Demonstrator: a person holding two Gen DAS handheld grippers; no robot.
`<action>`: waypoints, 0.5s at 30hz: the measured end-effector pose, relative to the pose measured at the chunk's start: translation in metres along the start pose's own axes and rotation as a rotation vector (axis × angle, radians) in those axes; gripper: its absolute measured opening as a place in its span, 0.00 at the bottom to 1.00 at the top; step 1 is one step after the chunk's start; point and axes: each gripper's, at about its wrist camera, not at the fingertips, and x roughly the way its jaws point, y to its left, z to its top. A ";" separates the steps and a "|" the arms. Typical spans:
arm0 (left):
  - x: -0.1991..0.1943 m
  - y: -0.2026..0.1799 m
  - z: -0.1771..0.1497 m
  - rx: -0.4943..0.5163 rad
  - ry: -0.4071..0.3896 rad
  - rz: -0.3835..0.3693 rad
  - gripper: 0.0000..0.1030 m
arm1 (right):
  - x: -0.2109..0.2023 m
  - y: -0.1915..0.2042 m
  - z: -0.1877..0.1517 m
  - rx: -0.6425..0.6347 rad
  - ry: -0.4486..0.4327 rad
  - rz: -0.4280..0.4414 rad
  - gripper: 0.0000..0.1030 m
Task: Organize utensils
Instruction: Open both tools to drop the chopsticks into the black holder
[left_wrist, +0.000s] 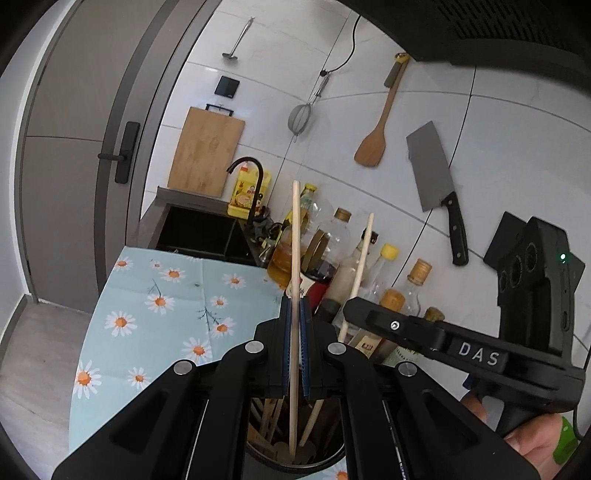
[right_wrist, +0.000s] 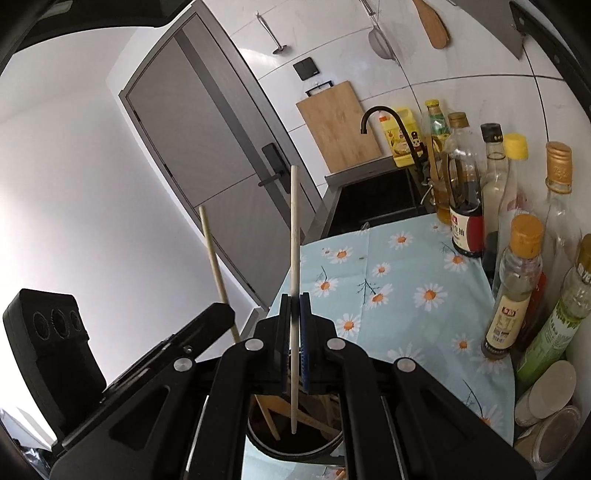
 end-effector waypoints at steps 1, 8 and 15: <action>0.000 0.001 -0.001 -0.007 0.005 -0.002 0.04 | 0.000 0.000 -0.001 0.004 0.003 -0.001 0.06; -0.002 0.004 -0.006 -0.030 0.030 0.014 0.04 | -0.008 -0.002 -0.001 0.029 0.008 0.012 0.13; -0.013 0.000 -0.004 -0.023 0.027 0.011 0.04 | -0.020 0.003 -0.001 0.029 -0.003 0.016 0.14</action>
